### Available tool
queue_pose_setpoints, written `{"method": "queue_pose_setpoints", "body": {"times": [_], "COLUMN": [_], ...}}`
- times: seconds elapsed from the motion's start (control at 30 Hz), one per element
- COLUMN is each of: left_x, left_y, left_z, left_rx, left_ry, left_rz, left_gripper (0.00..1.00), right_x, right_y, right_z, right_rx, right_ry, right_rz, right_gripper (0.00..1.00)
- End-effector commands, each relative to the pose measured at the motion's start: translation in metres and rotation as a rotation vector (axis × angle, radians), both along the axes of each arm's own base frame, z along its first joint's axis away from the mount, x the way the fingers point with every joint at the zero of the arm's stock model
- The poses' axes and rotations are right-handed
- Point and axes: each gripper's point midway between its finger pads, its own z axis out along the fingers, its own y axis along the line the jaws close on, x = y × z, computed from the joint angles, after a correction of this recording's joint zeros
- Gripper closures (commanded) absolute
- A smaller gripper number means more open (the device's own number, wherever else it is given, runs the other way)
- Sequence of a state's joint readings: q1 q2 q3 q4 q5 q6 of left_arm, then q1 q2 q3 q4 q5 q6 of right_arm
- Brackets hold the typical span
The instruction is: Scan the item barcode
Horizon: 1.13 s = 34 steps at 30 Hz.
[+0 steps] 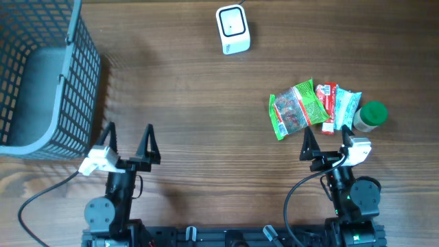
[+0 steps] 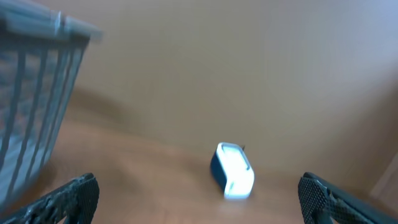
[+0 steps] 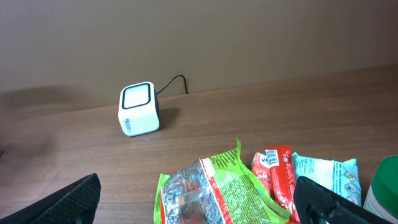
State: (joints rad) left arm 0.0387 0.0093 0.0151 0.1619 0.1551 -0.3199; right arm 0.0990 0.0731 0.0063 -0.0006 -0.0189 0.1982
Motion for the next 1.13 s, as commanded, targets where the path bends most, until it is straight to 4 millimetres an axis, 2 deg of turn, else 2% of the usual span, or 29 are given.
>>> {"method": "queue_pose_setpoints", "body": {"times": [0.0, 0.03, 0.07, 1.1], "left_x": [0.004, 0.004, 0.004, 0.004], "left_y": [0.004, 0.005, 0.007, 0.007], "left_z": [-0.041, -0.057, -0.059, -0.059], "left_rx": [-0.009, -0.007, 0.039, 0.05], "left_ry": [0.16, 0.225, 0.227, 0.228], "left_rz": [0.023, 0.03, 0.04, 0.039], "left_gripper": [0.0, 0.0, 0.0, 0.0], "right_x": [0.0, 0.0, 0.0, 0.0], "right_y": [0.0, 0.0, 0.0, 0.0], "right_z": [0.001, 0.001, 0.001, 0.001], "right_rx": [0.013, 0.013, 0.013, 0.013], "right_ry": [-0.006, -0.006, -0.006, -0.006], "right_rz": [0.002, 0.003, 0.003, 0.003], "right_gripper": [0.0, 0.0, 0.0, 0.0]}}
